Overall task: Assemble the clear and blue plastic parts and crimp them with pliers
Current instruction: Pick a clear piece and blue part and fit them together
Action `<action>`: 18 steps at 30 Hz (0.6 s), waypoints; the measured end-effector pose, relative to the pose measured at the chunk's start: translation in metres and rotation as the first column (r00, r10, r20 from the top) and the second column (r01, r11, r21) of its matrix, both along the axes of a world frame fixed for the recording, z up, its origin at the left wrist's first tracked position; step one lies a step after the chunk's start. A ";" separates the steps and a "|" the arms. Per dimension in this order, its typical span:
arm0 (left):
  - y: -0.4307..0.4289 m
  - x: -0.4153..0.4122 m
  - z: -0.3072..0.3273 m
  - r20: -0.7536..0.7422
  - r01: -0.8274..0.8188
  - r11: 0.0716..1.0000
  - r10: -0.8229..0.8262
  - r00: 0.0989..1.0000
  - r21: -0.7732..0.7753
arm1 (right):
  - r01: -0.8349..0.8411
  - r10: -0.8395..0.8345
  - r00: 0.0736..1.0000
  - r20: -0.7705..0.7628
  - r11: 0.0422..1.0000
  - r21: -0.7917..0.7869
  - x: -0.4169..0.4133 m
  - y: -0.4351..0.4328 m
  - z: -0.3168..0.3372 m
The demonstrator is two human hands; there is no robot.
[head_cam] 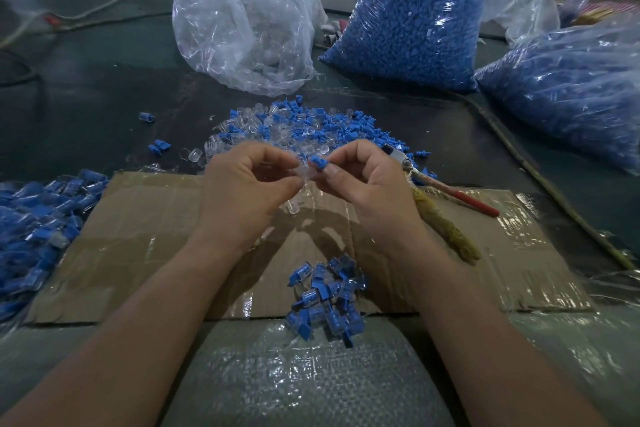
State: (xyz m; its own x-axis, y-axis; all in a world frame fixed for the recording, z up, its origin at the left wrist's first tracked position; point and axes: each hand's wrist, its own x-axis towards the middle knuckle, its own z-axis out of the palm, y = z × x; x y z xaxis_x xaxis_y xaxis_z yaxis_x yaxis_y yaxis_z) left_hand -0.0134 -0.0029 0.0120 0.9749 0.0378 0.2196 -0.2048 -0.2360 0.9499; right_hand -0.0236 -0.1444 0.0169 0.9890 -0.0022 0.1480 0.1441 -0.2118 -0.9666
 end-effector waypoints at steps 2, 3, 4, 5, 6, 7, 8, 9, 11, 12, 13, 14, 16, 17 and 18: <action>0.000 0.000 0.000 -0.026 0.010 1.000 -0.011 1.000 -0.025 | -0.004 0.004 1.000 -0.005 1.000 -0.007 0.000 0.000 -0.001; 0.001 0.000 0.000 -0.040 0.021 0.999 -0.022 0.999 -0.030 | -0.006 0.006 1.000 -0.006 1.000 -0.013 0.000 0.000 -0.001; 0.001 0.000 0.000 -0.053 0.036 0.999 -0.038 0.998 -0.032 | -0.006 0.006 1.000 -0.007 1.000 -0.020 0.000 0.000 -0.002; 0.001 -0.001 0.001 -0.062 0.053 0.998 -0.055 0.997 -0.035 | -0.004 0.003 1.000 -0.006 1.000 -0.027 0.000 0.001 -0.002; 0.001 -0.001 0.001 -0.069 0.065 0.997 -0.067 0.995 -0.043 | 0.003 -0.003 1.000 -0.003 0.999 -0.035 0.000 0.001 -0.002; 0.001 -0.001 0.002 -0.076 0.069 0.996 -0.073 0.994 -0.060 | 0.015 -0.015 1.000 0.004 0.999 -0.049 -0.001 0.001 -0.003; 0.001 -0.001 0.002 -0.082 0.067 0.994 -0.074 0.994 -0.082 | 0.033 -0.032 0.999 0.019 0.997 -0.070 -0.001 0.002 -0.003; 0.001 -0.001 0.002 -0.084 0.062 0.993 -0.071 0.994 -0.104 | 0.055 -0.051 0.998 0.043 0.993 -0.101 -0.001 0.001 -0.003; 0.002 0.000 0.002 -0.078 0.058 0.990 -0.069 0.995 -0.129 | 0.089 -0.074 0.993 0.095 0.981 -0.170 -0.001 0.001 -0.003; 0.002 0.000 0.002 -0.074 0.062 0.991 -0.072 0.995 -0.122 | 0.095 -0.074 0.991 0.112 0.976 -0.194 -0.001 0.001 -0.003; 0.002 0.000 0.001 -0.071 0.068 0.992 -0.076 0.995 -0.110 | 0.094 -0.069 0.990 0.121 0.973 -0.209 -0.002 0.000 -0.003; 0.002 0.000 0.001 -0.068 0.072 0.993 -0.079 0.995 -0.098 | 0.091 -0.065 0.990 0.126 0.971 -0.220 -0.002 0.000 -0.003; 0.002 0.000 0.000 -0.062 0.076 0.993 -0.081 0.995 -0.085 | 0.098 -0.066 0.989 0.132 0.962 -0.255 -0.003 0.001 -0.005; 0.002 0.000 0.000 -0.059 0.077 0.994 -0.082 0.995 -0.077 | 0.106 -0.070 0.988 0.138 0.955 -0.277 -0.003 0.001 -0.006; 0.002 0.000 0.000 -0.055 0.079 0.995 -0.083 0.995 -0.067 | 0.113 -0.073 0.987 0.144 0.948 -0.296 -0.003 0.001 -0.006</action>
